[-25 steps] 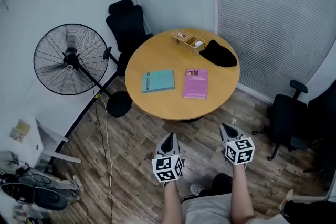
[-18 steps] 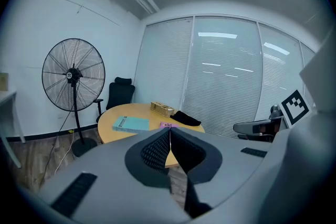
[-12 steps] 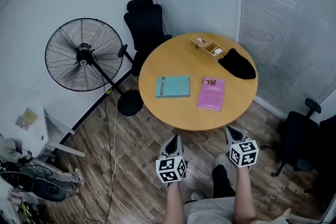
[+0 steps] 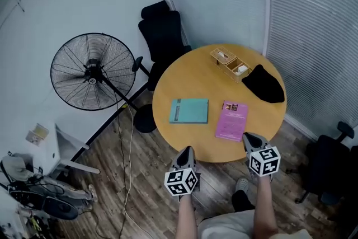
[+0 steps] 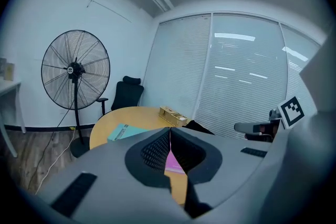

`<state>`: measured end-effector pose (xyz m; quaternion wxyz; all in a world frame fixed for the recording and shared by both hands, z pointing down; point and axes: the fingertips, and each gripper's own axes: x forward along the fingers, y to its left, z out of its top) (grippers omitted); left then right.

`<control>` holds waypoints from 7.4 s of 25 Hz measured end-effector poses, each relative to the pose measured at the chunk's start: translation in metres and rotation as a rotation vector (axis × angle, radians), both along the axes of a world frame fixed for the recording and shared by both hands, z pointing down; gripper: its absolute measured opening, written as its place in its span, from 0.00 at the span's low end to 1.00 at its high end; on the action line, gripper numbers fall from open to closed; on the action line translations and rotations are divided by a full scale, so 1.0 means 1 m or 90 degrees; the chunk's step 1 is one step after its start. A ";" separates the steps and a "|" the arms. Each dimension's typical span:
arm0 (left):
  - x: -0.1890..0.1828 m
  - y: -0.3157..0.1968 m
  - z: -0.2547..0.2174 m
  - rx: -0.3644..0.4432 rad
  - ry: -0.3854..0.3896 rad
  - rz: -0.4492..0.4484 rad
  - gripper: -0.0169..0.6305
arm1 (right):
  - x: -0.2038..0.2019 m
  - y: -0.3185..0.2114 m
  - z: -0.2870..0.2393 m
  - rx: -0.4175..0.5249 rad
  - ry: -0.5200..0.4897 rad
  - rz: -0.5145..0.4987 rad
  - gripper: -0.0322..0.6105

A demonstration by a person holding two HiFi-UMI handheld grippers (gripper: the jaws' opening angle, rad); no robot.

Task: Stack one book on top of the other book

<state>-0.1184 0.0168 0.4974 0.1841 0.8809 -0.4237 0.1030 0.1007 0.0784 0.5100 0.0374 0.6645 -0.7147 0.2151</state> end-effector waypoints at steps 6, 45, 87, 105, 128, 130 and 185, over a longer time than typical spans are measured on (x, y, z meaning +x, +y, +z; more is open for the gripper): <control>0.035 -0.033 0.004 -0.010 -0.021 -0.007 0.07 | 0.028 -0.046 -0.004 -0.004 -0.002 -0.048 0.08; 0.126 -0.124 0.160 -0.171 -0.121 0.064 0.07 | 0.106 -0.145 0.158 -0.227 -0.042 -0.032 0.09; 0.214 -0.155 0.264 -0.367 -0.120 0.230 0.28 | 0.095 -0.138 0.254 -0.334 -0.151 0.149 0.34; 0.160 -0.223 0.222 -0.359 -0.022 0.052 0.28 | 0.071 -0.269 0.191 -0.245 -0.051 0.002 0.30; 0.037 -0.242 0.207 -0.365 0.074 -0.356 0.28 | -0.080 -0.385 0.185 -0.232 0.034 -0.465 0.33; 0.028 -0.238 0.208 -0.368 0.082 -0.378 0.28 | -0.095 -0.389 0.186 -0.232 0.052 -0.501 0.33; 0.001 -0.212 0.212 -0.369 0.004 -0.179 0.27 | -0.104 -0.356 0.190 -0.241 0.067 -0.558 0.38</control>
